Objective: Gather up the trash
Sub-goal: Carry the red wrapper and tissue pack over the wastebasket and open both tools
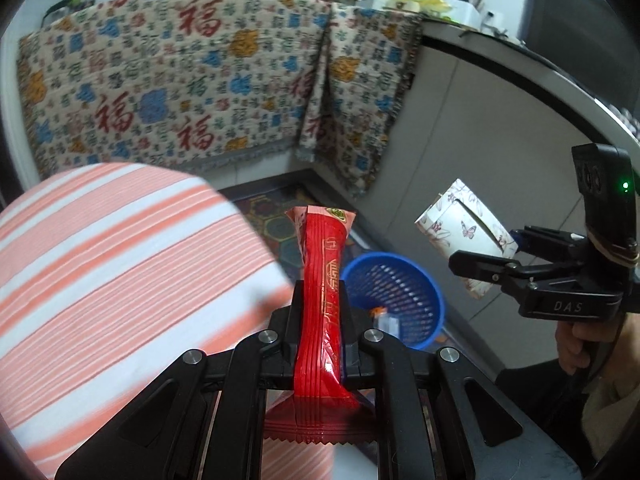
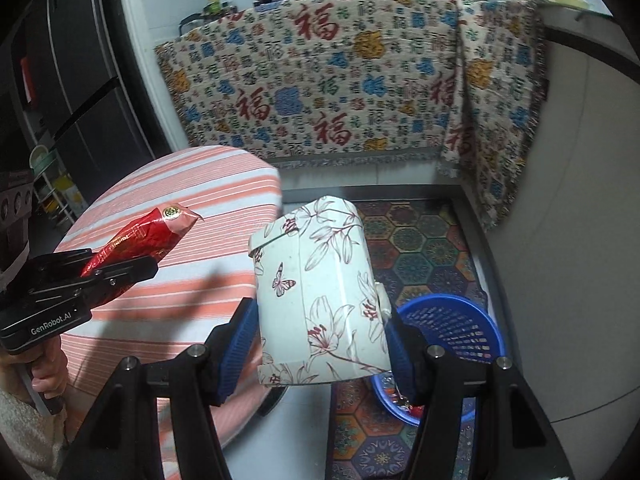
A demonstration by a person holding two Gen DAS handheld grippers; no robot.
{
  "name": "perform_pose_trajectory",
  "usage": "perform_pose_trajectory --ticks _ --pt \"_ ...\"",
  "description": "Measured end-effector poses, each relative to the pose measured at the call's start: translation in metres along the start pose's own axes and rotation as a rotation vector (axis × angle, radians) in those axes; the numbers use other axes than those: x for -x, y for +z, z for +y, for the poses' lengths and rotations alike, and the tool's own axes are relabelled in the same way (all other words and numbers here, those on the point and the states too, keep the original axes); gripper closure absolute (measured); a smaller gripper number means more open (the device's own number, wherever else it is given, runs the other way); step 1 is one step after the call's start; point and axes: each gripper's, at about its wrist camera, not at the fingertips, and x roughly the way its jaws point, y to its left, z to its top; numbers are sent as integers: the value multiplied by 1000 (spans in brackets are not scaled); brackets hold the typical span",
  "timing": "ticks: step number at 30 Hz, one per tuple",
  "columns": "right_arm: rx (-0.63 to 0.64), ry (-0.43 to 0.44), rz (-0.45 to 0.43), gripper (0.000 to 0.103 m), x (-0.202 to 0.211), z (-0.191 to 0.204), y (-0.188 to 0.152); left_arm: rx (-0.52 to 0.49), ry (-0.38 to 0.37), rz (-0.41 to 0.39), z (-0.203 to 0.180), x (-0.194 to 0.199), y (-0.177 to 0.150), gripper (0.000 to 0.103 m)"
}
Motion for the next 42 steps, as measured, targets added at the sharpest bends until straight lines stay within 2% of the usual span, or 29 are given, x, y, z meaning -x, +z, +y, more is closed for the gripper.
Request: perform_pose_trajectory --ticks 9,14,19,29,30,32,34,35,36,37,39,42 --pt "-58 -56 -18 41 9 -47 -9 -45 -43 13 -39 -26 15 93" --pt "-99 -159 1 41 0 -88 -17 -52 -103 41 -65 -56 21 93" --pt "-187 -222 58 41 -30 -138 -40 -48 -150 98 -93 -109 17 93" --pt "-260 -222 126 39 -101 -194 -75 -30 -181 197 -115 -207 6 92" --pt "-265 -220 131 36 -108 -198 -77 -27 -188 202 -115 -214 7 91" --pt "-281 -203 131 34 -123 -207 -84 -16 -190 199 -114 -228 7 78" --pt "-294 -193 137 31 -138 -215 -91 3 -200 203 -112 -244 8 28" --pt "-296 -198 138 28 -144 -219 -94 14 -198 194 -110 -248 10 23" --pt "-297 -207 141 19 -149 -222 -96 22 -190 184 -109 -252 12 23" --pt "-299 -214 144 16 -152 -225 -99 23 -185 187 -109 -254 14 23" --pt "-316 -220 130 16 -148 -231 -104 25 -169 196 -110 -252 20 21" --pt "-373 -247 97 15 -127 -240 -102 -8 -125 175 -115 -231 25 11"
